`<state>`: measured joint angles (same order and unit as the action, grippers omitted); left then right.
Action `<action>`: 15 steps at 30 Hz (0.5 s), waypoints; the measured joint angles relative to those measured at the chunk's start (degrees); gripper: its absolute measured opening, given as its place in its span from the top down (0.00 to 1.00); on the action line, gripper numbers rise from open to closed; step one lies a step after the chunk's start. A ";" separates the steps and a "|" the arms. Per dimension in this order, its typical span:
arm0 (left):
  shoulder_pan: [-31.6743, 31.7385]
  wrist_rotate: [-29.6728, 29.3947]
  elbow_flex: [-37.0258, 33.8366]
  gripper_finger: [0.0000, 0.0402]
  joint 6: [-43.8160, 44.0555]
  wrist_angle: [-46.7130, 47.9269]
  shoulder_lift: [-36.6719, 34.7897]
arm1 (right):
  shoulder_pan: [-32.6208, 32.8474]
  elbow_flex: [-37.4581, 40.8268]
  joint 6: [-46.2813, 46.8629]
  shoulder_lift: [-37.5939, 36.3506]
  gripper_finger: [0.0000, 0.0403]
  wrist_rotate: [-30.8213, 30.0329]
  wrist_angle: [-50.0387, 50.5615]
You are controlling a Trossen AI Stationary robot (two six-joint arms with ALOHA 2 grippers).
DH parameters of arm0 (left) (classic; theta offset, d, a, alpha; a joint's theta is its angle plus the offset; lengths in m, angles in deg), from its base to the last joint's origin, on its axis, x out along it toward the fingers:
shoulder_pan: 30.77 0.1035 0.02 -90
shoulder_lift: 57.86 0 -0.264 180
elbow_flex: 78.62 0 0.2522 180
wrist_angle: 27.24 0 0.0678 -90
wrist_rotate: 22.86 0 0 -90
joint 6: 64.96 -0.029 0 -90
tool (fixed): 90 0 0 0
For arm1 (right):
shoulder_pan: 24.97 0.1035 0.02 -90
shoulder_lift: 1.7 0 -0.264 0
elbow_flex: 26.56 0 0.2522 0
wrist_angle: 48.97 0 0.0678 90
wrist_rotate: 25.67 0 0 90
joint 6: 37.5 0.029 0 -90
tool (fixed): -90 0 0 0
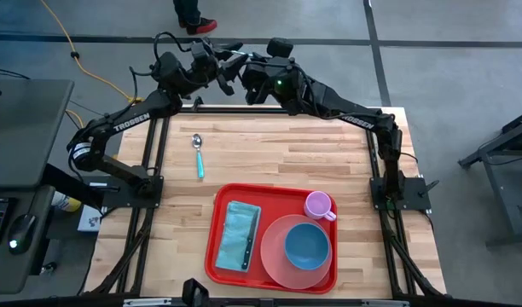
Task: Set up tray
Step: Put the blue fork on the blue table napkin to the left of the black table knife
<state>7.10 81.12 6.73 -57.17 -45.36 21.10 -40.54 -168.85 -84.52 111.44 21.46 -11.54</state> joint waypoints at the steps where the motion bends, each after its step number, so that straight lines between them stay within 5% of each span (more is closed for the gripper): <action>1: 0.00 0.00 0.00 0.44 0.02 0.20 0.00 | 0.00 0.00 0.14 0.00 1.00 -0.02 -0.16; 5: 0.00 -0.35 0.00 0.58 0.01 0.38 0.02 | -0.02 0.00 -1.06 0.00 1.00 -0.49 -0.54; 10: 0.07 -1.55 0.00 0.88 -0.12 0.32 0.02 | 0.19 0.00 -1.04 0.00 1.00 -1.06 -0.50; 15: 0.05 -1.66 0.00 0.91 -0.88 0.27 0.02 | 0.26 0.00 -1.28 0.00 1.00 -1.64 -0.71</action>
<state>7.14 79.45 6.73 -58.04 -45.09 21.12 -40.28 -168.85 -85.79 111.44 19.82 -12.25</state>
